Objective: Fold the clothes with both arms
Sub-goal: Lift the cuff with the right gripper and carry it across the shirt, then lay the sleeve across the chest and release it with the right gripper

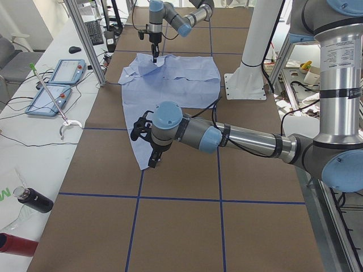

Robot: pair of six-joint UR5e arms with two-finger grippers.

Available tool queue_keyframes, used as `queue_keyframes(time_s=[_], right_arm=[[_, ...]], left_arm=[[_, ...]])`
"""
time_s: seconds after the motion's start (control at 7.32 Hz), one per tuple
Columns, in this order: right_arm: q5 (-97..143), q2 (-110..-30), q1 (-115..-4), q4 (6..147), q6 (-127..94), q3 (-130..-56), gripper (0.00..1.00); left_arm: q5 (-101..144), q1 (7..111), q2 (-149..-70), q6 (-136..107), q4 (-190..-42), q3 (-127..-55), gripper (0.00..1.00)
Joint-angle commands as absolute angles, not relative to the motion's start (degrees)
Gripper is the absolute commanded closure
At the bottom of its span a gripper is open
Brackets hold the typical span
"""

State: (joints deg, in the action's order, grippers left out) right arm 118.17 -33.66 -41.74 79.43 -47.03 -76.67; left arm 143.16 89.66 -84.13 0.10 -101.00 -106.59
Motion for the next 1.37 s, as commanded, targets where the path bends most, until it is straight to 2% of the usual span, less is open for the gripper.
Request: queue_keyframes(time_s=[0.0, 0.41, 0.55, 0.68, 0.82, 1.23], right_arm=[[112.61, -33.31, -37.72, 78.13, -47.2, -72.35, 1.0], [107.15, -32.18, -33.5, 76.05, -47.11, -67.95, 1.0], [107.05, -30.43, -32.7, 75.42, -47.46, -66.37, 0.71], [105.31, -29.02, -31.39, 75.5, -47.63, -65.75, 0.06], [102.07, -28.48, -29.72, 75.59, -47.81, -65.66, 0.01], [100.62, -28.91, -30.75, 76.46, -47.72, -66.27, 0.01]], left_arm=[[143.17, 89.56, -84.2, 0.09, -101.07, -106.26, 0.0], [143.17, 89.65, -84.2, 0.09, -101.07, -106.35, 0.0], [143.17, 89.65, -84.2, 0.09, -101.07, -106.35, 0.0], [143.17, 89.65, -84.2, 0.09, -101.07, -106.17, 0.0], [143.17, 89.65, -84.2, 0.09, -101.07, -106.26, 0.0], [143.0, 89.47, -84.46, -0.26, -101.25, -106.61, 0.0]])
